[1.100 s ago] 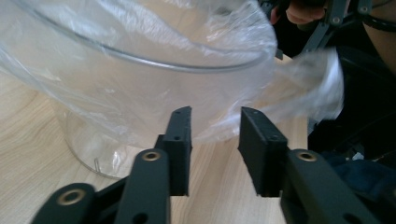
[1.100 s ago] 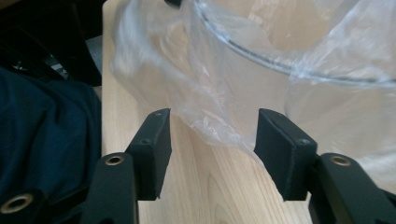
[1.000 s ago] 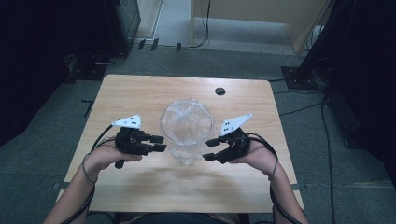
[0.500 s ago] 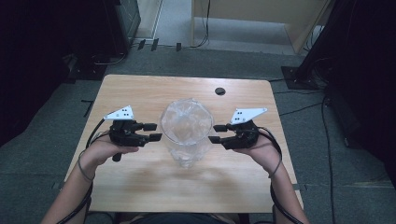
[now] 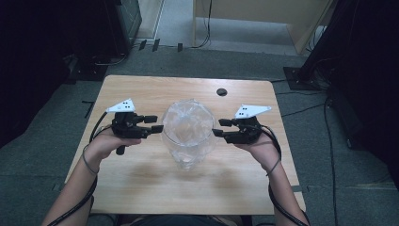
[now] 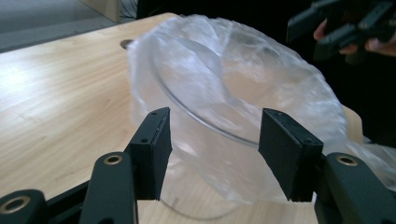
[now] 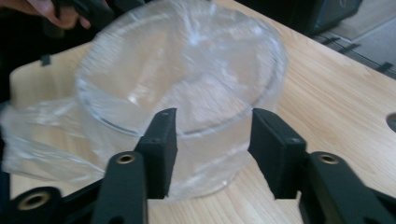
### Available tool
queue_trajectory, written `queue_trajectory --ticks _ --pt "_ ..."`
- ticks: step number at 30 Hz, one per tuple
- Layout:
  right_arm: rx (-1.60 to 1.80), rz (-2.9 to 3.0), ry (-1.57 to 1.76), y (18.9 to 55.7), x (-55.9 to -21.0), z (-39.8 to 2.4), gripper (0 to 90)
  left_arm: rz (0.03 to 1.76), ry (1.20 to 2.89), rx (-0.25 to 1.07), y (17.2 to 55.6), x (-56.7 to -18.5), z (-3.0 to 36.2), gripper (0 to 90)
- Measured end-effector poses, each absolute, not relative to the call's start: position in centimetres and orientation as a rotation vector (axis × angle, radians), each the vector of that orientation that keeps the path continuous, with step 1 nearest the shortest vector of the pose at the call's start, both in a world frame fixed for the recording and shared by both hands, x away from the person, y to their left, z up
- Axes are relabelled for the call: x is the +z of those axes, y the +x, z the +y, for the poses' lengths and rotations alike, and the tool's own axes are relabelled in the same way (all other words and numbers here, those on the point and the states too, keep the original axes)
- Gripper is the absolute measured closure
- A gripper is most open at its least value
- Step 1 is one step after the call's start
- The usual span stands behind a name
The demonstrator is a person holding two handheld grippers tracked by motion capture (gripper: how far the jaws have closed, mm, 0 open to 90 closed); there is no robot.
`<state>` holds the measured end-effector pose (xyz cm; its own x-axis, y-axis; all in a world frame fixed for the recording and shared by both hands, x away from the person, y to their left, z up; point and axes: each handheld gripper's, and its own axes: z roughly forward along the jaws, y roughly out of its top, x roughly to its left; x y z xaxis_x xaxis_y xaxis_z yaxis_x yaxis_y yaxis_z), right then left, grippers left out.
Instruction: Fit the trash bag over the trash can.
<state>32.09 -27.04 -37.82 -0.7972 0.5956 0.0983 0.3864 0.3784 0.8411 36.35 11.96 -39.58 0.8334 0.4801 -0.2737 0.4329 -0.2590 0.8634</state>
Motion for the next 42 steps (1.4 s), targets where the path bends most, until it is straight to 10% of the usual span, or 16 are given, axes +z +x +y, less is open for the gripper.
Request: queue_trajectory --ticks 18,36,42 --pt "1.342 2.475 0.945 32.5 -40.5 -27.1 78.4 0.681 1.856 -0.002 37.8 -40.4 12.4 44.4" --pt "1.345 2.425 0.957 33.6 -37.0 -27.1 38.8 0.654 1.933 0.096 37.7 -40.5 12.8 38.3" --pt "1.36 2.437 0.967 34.6 -37.1 -25.7 39.4 0.649 1.941 0.093 37.7 -40.7 12.6 37.1"
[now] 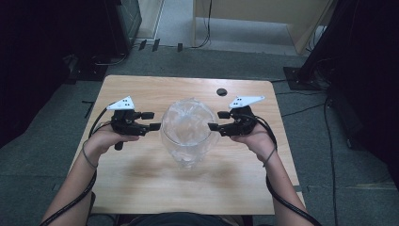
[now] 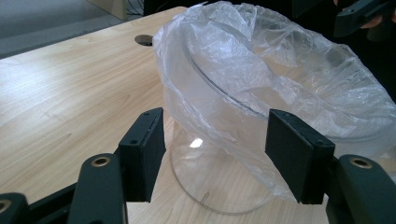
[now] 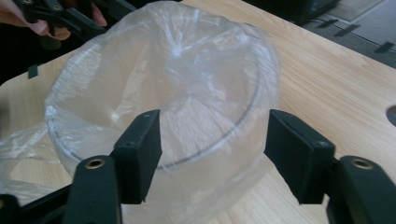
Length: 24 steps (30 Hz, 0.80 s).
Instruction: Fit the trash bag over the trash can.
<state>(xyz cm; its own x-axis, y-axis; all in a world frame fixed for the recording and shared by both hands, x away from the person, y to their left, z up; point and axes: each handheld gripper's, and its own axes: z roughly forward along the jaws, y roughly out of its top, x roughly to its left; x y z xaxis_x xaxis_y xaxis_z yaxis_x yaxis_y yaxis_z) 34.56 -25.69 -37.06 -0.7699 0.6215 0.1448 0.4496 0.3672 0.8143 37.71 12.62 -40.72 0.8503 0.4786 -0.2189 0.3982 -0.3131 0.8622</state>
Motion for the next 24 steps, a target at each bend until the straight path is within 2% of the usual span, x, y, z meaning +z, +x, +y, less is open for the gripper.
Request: queue_trajectory --ticks 7,10,16,21,24 --pt "1.362 2.464 0.913 35.4 -36.3 -24.1 48.4 0.656 1.941 0.094 37.7 -40.8 12.5 37.0" --pt "1.333 2.492 0.891 35.8 -36.0 -23.3 46.2 0.661 1.936 0.093 37.7 -40.8 12.5 36.9" --pt "1.315 2.554 0.857 36.7 -35.8 -21.6 59.8 0.665 1.935 0.091 37.7 -40.8 12.5 36.9" --pt "1.297 2.567 0.866 37.4 -35.8 -21.0 63.0 0.666 1.936 0.089 37.8 -40.8 12.5 36.9" --pt "1.291 2.578 0.853 37.8 -35.7 -20.4 61.7 0.662 1.942 0.09 37.8 -40.7 12.4 36.9"
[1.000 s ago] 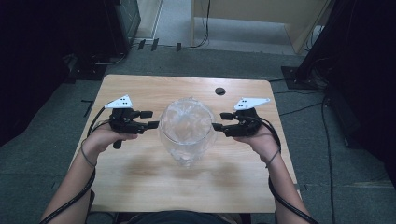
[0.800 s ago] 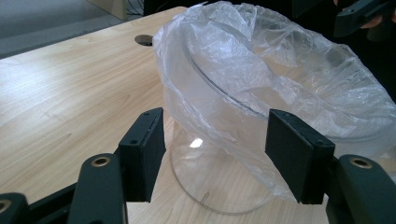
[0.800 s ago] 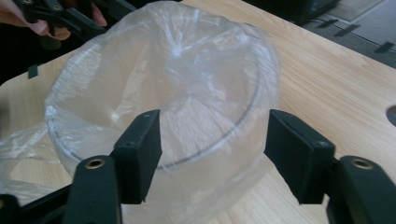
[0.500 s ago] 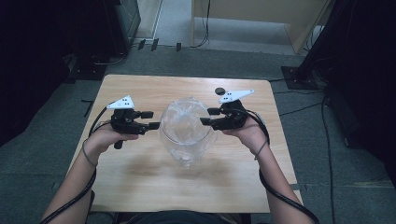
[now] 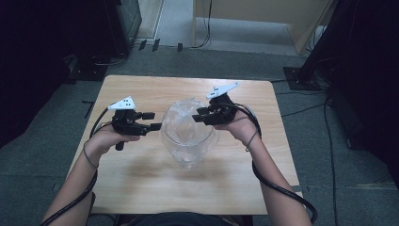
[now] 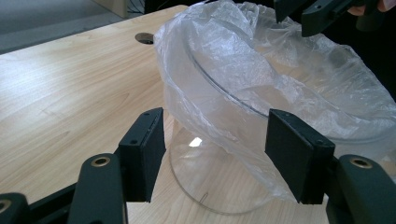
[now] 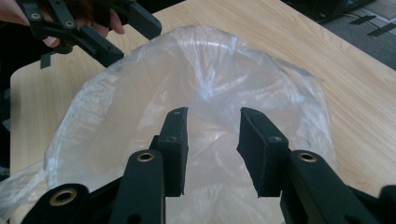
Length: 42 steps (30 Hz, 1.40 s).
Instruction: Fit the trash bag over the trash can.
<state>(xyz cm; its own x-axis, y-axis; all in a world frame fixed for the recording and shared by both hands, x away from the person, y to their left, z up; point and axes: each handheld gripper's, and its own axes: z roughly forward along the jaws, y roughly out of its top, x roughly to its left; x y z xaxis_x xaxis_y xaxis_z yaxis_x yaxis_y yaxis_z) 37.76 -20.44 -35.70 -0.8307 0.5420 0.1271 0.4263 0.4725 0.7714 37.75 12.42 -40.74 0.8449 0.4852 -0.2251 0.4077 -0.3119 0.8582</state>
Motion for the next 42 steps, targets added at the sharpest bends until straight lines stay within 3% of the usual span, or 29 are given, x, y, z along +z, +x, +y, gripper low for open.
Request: queue_trajectory --ticks 8,17,21,29,32,42 --pt "1.237 2.64 0.837 38.7 -35.6 -19.1 68.9 0.664 1.939 0.083 37.8 -40.7 12.3 36.9" --pt "1.096 2.736 0.824 40.3 -36.7 -16.6 70.0 0.663 1.94 0.081 37.7 -40.7 12.3 36.9" --pt "1.022 2.779 0.828 41.1 -37.4 -15.9 64.6 0.661 1.942 0.079 37.7 -40.7 12.2 36.8" --pt "0.942 2.772 0.832 41.9 -38.2 -15.2 35.9 0.658 1.948 0.072 37.7 -40.8 12.1 36.4" --pt "0.913 2.768 0.802 41.8 -38.1 -14.7 28.9 0.651 1.957 0.071 37.7 -40.9 12.0 36.2" --pt "0.988 2.763 0.741 40.8 -35.2 -15.0 41.0 0.657 1.948 0.074 37.7 -40.8 12.1 36.1"
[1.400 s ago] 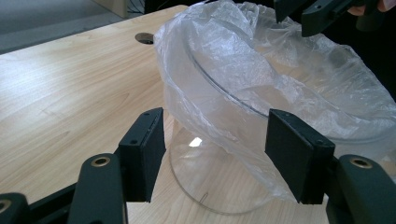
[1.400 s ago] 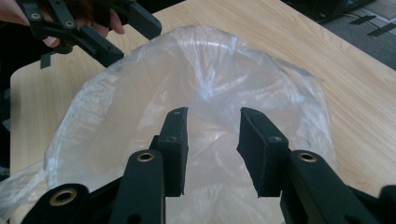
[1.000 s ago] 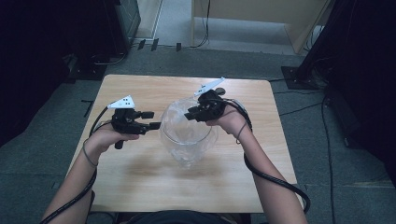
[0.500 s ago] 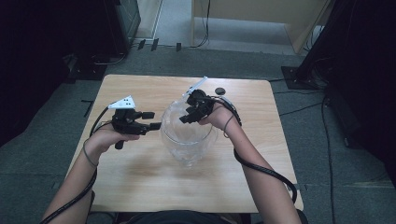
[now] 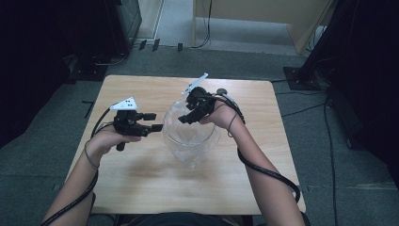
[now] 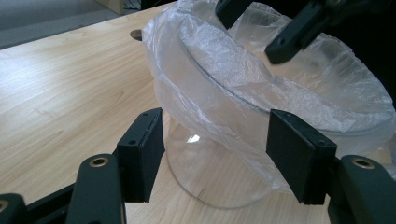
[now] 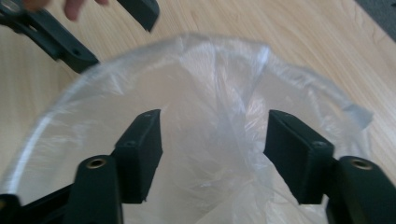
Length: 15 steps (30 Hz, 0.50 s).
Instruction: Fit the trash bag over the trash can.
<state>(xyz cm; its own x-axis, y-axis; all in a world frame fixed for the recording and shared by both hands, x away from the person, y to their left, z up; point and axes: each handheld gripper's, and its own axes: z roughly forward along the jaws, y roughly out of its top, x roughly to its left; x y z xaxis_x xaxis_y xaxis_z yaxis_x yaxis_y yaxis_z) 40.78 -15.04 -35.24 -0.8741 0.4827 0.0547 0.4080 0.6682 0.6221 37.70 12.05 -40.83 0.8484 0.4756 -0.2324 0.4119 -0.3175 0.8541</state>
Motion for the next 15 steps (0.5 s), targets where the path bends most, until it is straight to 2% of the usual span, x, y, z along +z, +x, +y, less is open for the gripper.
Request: queue_trajectory --ticks 5,9,15 --pt "1.02 2.758 0.808 40.9 -34.9 -14.8 63.7 0.657 1.943 0.075 37.7 -40.9 12.0 36.1" --pt "1.037 2.797 0.861 41.3 -36.0 -13.6 70.1 0.644 1.924 0.108 37.6 -40.6 11.9 36.3" --pt "0.955 2.825 0.858 42.0 -37.3 -11.9 70.4 0.64 1.926 0.095 37.6 -40.6 11.9 36.4"
